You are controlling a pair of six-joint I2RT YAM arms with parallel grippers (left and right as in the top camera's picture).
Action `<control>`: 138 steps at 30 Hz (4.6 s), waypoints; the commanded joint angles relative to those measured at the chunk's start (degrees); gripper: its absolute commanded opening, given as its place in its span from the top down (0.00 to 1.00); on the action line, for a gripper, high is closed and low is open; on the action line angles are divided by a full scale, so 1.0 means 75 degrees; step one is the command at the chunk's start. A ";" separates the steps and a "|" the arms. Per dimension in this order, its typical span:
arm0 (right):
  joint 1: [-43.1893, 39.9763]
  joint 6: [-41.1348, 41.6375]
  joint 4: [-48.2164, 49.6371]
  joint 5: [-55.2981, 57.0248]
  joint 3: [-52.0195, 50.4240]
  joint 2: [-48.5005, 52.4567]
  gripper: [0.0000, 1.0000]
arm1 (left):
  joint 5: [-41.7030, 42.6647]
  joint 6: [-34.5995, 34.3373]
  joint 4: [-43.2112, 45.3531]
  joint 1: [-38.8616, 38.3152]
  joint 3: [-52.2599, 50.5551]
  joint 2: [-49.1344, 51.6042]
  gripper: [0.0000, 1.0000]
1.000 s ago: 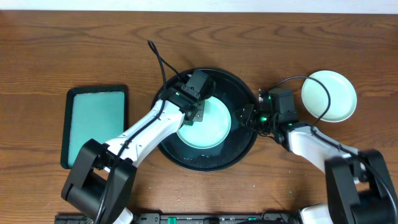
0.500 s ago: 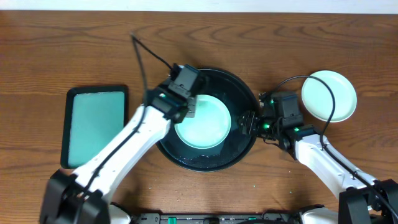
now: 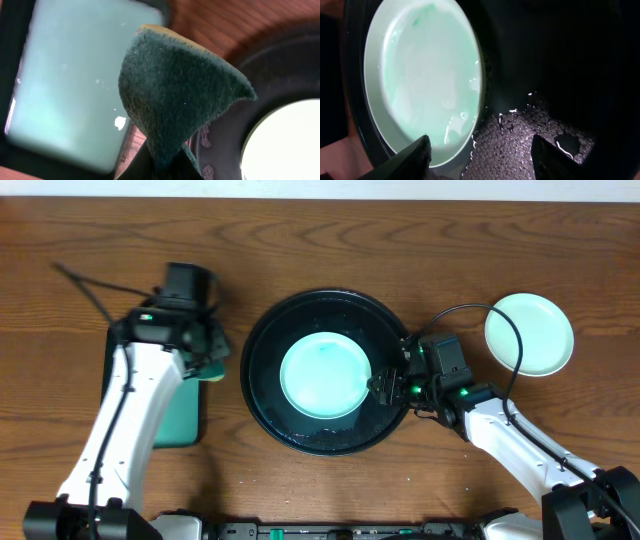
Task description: Clean dirty plates on tray and stack at the side
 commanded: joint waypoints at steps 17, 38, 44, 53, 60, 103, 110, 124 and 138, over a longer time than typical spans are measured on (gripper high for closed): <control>0.0087 0.0315 -0.0291 0.0064 0.0015 -0.0052 0.37 | 0.0737 -0.0175 -0.0082 0.2285 0.0178 0.1445 0.92; 0.0087 0.0309 -0.0213 -0.0058 0.0015 -0.0052 0.37 | 0.2165 0.0408 0.0379 0.2486 0.0181 0.1682 0.27; 0.0090 0.0979 0.0032 0.0111 0.0015 -0.0044 0.35 | 0.2710 0.0635 0.0227 0.1926 0.0181 0.0679 0.27; 0.0402 0.1979 0.0901 0.0565 0.0015 0.0361 0.40 | 0.2704 0.0635 -0.0125 0.0726 0.0181 0.0131 0.27; 0.0667 0.3124 0.1585 0.0901 0.0015 0.1204 0.47 | 0.2704 0.0638 -0.0245 0.0536 0.0178 0.0137 0.27; 0.0507 0.0452 0.1209 -0.0568 0.0172 0.0842 0.98 | 0.2702 0.0836 -0.0329 0.0536 0.0178 0.0137 0.26; 0.0493 -0.0793 -0.1192 0.0781 0.0694 -0.0064 0.98 | 0.2702 0.0836 -0.0323 0.0536 0.0178 0.0137 0.26; 0.0495 -0.0402 -0.5645 0.1478 0.2294 -0.0131 0.99 | 0.2702 0.0839 -0.0323 0.0536 0.0178 0.0137 0.26; 0.0475 -0.1781 -0.6849 -0.2005 0.2401 0.0035 0.99 | 0.2702 0.0839 -0.0321 0.0536 0.0178 0.0137 0.25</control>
